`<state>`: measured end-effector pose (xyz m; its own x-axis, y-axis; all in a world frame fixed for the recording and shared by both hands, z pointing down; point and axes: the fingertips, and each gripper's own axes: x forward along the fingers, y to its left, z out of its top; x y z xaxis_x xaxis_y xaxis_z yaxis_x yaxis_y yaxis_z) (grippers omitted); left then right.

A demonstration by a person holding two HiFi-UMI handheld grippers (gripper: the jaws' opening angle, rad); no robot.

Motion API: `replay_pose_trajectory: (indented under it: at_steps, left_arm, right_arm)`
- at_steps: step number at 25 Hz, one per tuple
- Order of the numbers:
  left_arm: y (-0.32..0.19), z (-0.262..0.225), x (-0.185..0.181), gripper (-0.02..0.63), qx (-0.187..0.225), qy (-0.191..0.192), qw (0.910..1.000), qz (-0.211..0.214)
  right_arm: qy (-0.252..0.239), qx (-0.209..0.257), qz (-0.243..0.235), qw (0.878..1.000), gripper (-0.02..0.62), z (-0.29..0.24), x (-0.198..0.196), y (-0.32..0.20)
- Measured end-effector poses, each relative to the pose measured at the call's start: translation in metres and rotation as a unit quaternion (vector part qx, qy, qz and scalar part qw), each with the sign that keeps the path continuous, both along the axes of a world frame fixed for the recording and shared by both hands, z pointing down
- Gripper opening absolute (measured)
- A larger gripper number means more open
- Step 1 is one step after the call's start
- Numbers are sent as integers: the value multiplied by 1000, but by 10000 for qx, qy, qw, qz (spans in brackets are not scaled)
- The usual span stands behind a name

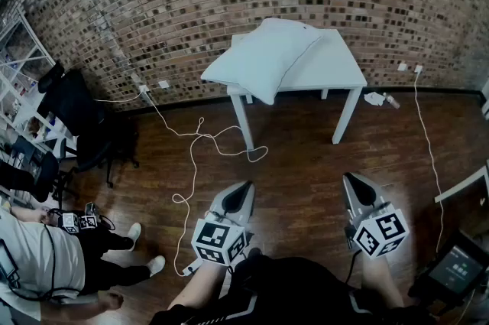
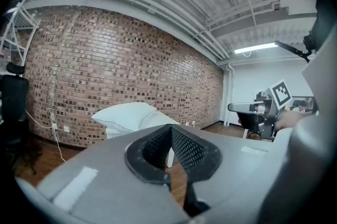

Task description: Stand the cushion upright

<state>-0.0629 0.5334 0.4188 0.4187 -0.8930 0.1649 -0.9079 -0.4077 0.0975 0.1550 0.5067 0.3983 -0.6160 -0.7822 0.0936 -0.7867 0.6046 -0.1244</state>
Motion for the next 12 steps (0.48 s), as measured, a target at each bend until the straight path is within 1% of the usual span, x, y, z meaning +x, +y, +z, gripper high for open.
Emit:
replay_pose_trajectory:
  at_steps: [4, 6, 9, 12]
  left_arm:
    - [-9, -4, 17, 0, 44, -38, 10000, -18]
    - [-14, -4, 20, 0, 62, -32, 10000, -39]
    - [-23, 3, 10, 0, -17, 7, 9998, -186]
    - [-46, 9, 2, 0, -38, 88, 9996, -251]
  right_arm:
    - [62, -34, -98, 9999, 25, 4, 17, -6]
    - [95, -69, -120, 9999, 29, 9, 21, -12]
    - [108, -128, -215, 9996, 38, 16, 16, -24]
    - [160, -109, -232, 9995, 43, 20, 13, -47]
